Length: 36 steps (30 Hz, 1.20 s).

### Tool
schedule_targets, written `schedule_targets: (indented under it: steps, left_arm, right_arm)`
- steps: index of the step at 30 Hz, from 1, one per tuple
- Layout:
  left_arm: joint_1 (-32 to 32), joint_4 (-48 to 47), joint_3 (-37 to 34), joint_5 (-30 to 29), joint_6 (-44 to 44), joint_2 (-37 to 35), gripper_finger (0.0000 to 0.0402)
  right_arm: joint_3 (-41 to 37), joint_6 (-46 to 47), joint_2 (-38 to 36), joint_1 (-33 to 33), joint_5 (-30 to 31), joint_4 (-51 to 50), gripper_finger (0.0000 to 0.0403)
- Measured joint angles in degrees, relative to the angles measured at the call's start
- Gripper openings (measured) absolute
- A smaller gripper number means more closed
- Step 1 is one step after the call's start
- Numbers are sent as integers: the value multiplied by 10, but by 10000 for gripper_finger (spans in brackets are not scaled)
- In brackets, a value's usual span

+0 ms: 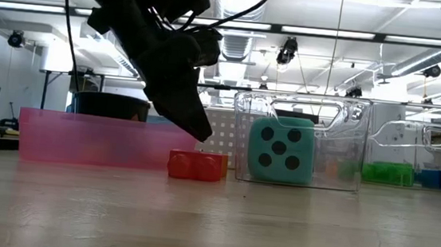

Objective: Pick & Place Toys
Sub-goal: Put the small green game piece into the red bin

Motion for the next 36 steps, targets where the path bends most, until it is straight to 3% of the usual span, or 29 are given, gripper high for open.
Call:
schedule_targets:
  steps: [4,14,25,31,36]
  left_arm:
    - [0,1,0,1,0,0,231]
    - [0,1,0,1,0,0,231]
    - [0,1,0,1,-2,0,231]
    - [0,1,0,1,-5,0,231]
    - [0,2,0,1,-38,0,231]
  right_arm:
    - [2,0,26,0,-1,-1,326]
    - [2,0,28,-1,-1,-4,222]
    - [0,29,22,-1,0,-4,166]
    - [-1,30,18,0,-1,3,152]
    - [-1,29,10,0,-7,21,167]
